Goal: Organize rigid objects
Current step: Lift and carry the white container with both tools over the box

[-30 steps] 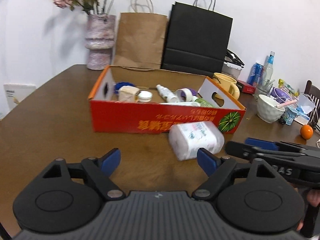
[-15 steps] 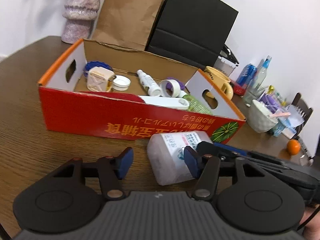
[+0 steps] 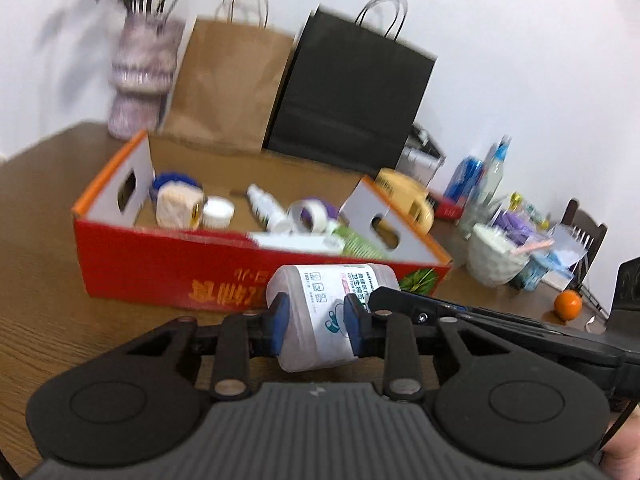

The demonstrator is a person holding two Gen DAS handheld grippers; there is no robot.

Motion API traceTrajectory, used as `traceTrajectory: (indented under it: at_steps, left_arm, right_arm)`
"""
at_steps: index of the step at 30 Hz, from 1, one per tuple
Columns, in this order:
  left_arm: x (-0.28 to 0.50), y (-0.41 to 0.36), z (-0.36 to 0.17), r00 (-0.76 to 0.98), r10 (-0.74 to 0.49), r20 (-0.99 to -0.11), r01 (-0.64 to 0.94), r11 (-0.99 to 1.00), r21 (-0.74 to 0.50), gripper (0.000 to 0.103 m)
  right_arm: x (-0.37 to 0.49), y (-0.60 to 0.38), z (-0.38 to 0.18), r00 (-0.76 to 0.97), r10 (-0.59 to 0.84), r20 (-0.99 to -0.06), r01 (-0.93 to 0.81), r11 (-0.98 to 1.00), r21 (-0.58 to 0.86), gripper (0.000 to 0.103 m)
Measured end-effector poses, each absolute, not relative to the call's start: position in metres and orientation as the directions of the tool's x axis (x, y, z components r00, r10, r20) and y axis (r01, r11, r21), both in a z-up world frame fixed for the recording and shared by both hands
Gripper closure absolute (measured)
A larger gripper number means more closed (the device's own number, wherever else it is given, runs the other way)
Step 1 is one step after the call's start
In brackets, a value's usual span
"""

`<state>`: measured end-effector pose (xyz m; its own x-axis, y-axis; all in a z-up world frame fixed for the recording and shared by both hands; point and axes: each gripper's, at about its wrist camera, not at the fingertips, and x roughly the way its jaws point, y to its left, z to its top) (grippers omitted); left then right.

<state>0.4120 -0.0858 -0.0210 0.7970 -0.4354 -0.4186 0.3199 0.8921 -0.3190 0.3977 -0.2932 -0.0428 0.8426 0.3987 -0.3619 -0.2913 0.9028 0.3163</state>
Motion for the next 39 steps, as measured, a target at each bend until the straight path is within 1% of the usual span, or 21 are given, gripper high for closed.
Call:
traceTrajectory:
  at_steps: [7,9,11,14,21,27,33,39]
  left_arm:
    - [0.343,-0.077,0.014,0.872,-0.427,-0.24,0.364,0.893,-0.266,0.073]
    - [0.323,-0.076,0.023,0.885,-0.418,-0.204,0.369,0.898,-0.24,0.073]
    - [0.303,-0.075,0.031,0.895,-0.413,-0.17,0.374,0.901,-0.221,0.073]
    - [0.287,-0.071,0.039,0.898,-0.414,-0.149,0.378,0.899,-0.221,0.073]
    - [0.268,-0.069,0.052,0.906,-0.41,-0.105,0.386,0.902,-0.195,0.073]
    - [0.277,-0.075,0.059,0.906,-0.413,-0.09,0.394,0.902,-0.178,0.073]
    - [0.314,-0.084,0.067,0.902,-0.419,-0.1,0.398,0.9,-0.175,0.073]
    - [0.382,-0.1,0.079,0.886,-0.438,-0.154,0.41,0.893,-0.183,0.073]
  right_arm:
    - [0.332,-0.283,-0.005,0.897,0.401,-0.184,-0.362,0.908,0.212,0.076]
    - [0.311,-0.277,0.003,0.906,0.4,-0.138,-0.376,0.911,0.168,0.076]
    - [0.292,-0.272,0.011,0.913,0.395,-0.106,-0.38,0.915,0.133,0.076]
    - [0.272,-0.267,0.019,0.915,0.393,-0.086,-0.383,0.917,0.112,0.076]
    - [0.256,-0.268,0.03,0.914,0.401,-0.065,-0.39,0.911,0.135,0.076]
    - [0.265,-0.273,0.037,0.916,0.398,-0.054,-0.389,0.912,0.133,0.076]
    - [0.306,-0.282,0.05,0.917,0.39,-0.086,-0.375,0.915,0.146,0.076]
    - [0.379,-0.306,0.062,0.902,0.405,-0.151,-0.363,0.899,0.244,0.076]
